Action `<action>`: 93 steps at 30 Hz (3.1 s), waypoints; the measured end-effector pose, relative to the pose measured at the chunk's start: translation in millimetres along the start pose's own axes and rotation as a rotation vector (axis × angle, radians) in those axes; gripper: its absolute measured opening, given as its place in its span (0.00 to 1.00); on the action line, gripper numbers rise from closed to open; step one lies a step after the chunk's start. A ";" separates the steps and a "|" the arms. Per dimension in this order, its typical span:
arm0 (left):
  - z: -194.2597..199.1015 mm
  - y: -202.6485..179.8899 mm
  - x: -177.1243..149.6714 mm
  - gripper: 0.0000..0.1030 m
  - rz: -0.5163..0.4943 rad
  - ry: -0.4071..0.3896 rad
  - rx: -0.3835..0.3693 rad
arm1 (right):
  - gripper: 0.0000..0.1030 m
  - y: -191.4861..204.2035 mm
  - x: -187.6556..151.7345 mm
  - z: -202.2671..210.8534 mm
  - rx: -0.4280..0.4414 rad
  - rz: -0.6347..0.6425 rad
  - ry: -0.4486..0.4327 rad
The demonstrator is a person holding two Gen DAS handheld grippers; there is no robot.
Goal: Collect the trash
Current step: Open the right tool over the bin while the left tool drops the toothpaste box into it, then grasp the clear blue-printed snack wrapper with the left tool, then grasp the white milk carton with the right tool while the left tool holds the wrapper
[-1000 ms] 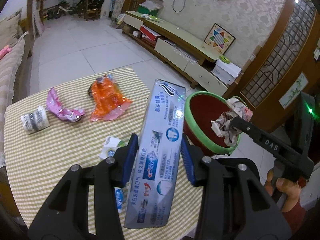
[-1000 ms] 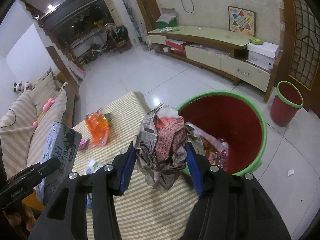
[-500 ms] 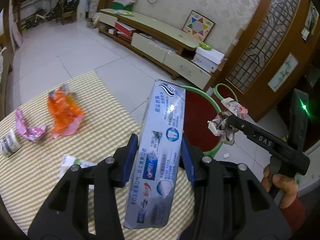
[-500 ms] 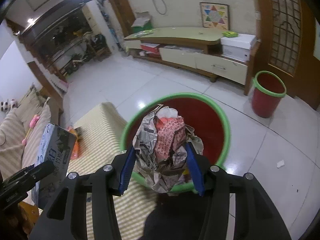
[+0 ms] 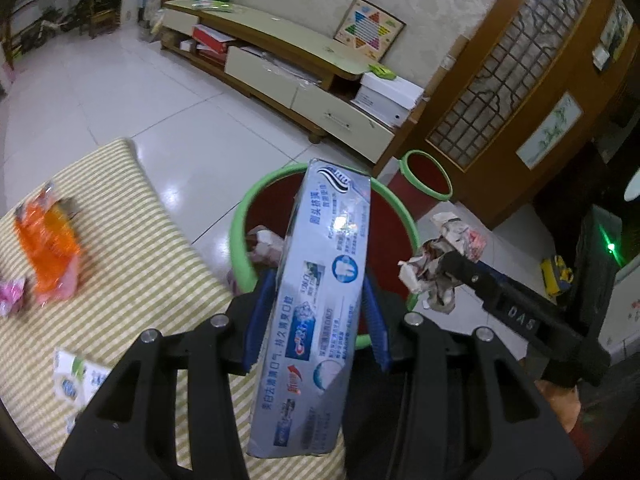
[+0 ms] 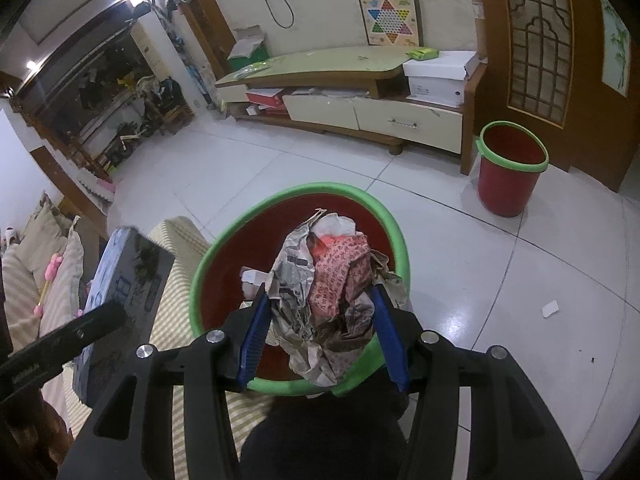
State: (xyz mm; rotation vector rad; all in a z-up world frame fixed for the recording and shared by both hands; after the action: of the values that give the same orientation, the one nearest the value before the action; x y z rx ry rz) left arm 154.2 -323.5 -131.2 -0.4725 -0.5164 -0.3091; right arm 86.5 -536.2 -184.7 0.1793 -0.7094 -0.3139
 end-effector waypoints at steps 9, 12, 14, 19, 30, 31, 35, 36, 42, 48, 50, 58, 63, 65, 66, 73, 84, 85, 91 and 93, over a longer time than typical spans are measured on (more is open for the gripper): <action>-25.7 -19.6 22.2 0.69 -0.063 -0.027 -0.008 | 0.66 -5.6 14.1 -20.5 -0.007 -0.008 0.000; -17.7 -10.0 22.4 0.70 -0.048 -0.045 0.002 | 0.67 -4.1 17.5 -25.5 -0.009 0.001 0.006; -9.9 1.2 19.2 0.70 -0.041 -0.053 0.022 | 0.68 -2.2 18.2 -24.8 -0.004 0.005 0.004; 18.9 40.6 -4.0 0.72 0.037 -0.062 0.077 | 0.69 10.8 11.2 -21.7 0.015 0.022 0.021; 88.7 177.7 -112.6 0.73 0.307 -0.002 0.314 | 0.72 81.8 -32.6 -23.3 0.129 0.107 0.139; 90.4 187.5 -121.6 0.73 0.345 0.011 0.319 | 0.72 87.4 -37.1 -23.4 0.135 0.113 0.148; 93.4 212.3 -148.7 0.73 0.435 0.030 0.333 | 0.72 112.9 -54.4 -22.5 0.158 0.149 0.179; 91.2 216.5 -152.1 0.73 0.441 0.035 0.334 | 0.72 116.7 -57.2 -22.9 0.163 0.155 0.187; 68.9 220.9 -161.1 0.41 0.454 0.091 0.276 | 0.72 156.3 -77.3 -15.5 0.197 0.239 0.220; 91.9 220.5 -167.1 0.28 0.449 0.050 0.255 | 0.73 194.1 -92.0 -18.3 0.234 0.376 0.278; 106.5 220.8 -171.5 0.28 0.436 0.034 0.273 | 0.77 212.7 -98.4 -24.3 0.239 0.462 0.317; 149.2 225.8 -204.6 0.28 0.465 0.007 0.325 | 0.79 287.0 -114.3 -50.1 0.270 0.765 0.376; 157.3 227.8 -214.0 0.29 0.494 -0.006 0.335 | 0.79 313.9 -127.9 -77.2 0.287 0.835 0.450; 163.0 229.0 -212.5 0.29 0.497 -0.022 0.344 | 0.81 321.4 -132.4 -85.6 0.283 0.858 0.469; 166.7 230.6 -211.8 0.29 0.500 -0.031 0.348 | 0.82 324.2 -134.8 -89.9 0.275 0.873 0.478; 172.5 236.3 -215.2 0.30 0.525 -0.044 0.346 | 0.84 329.3 -145.0 -108.9 0.230 0.937 0.526; 165.8 237.3 -214.3 0.30 0.533 -0.039 0.329 | 0.64 320.8 -147.3 -106.0 0.236 0.912 0.549; 165.2 237.3 -214.5 0.30 0.533 -0.038 0.328 | 0.64 323.3 -143.6 -105.9 0.237 0.913 0.551; 166.0 241.2 -216.0 0.31 0.544 -0.040 0.333 | 0.75 328.9 -147.8 -117.9 0.240 0.918 0.582; 167.1 241.9 -216.6 0.31 0.548 -0.041 0.336 | 0.70 329.6 -150.2 -115.3 0.245 0.923 0.580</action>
State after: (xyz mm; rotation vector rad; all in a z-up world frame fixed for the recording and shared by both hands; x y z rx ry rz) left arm 4.2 1.3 -204.5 -0.2772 -0.4482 0.3105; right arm 128.6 -169.2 -274.5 0.1473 -0.1952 0.6920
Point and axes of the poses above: each gripper's, at about its wrist camera, not at the fingertips, and z roughly against the way its jaws point, y to its left, x to its top, the point moved 6 cm from there along -z, roughly the way its jaws point, and after that the axes turned 5 degrees about z, right-handed, at the moved point
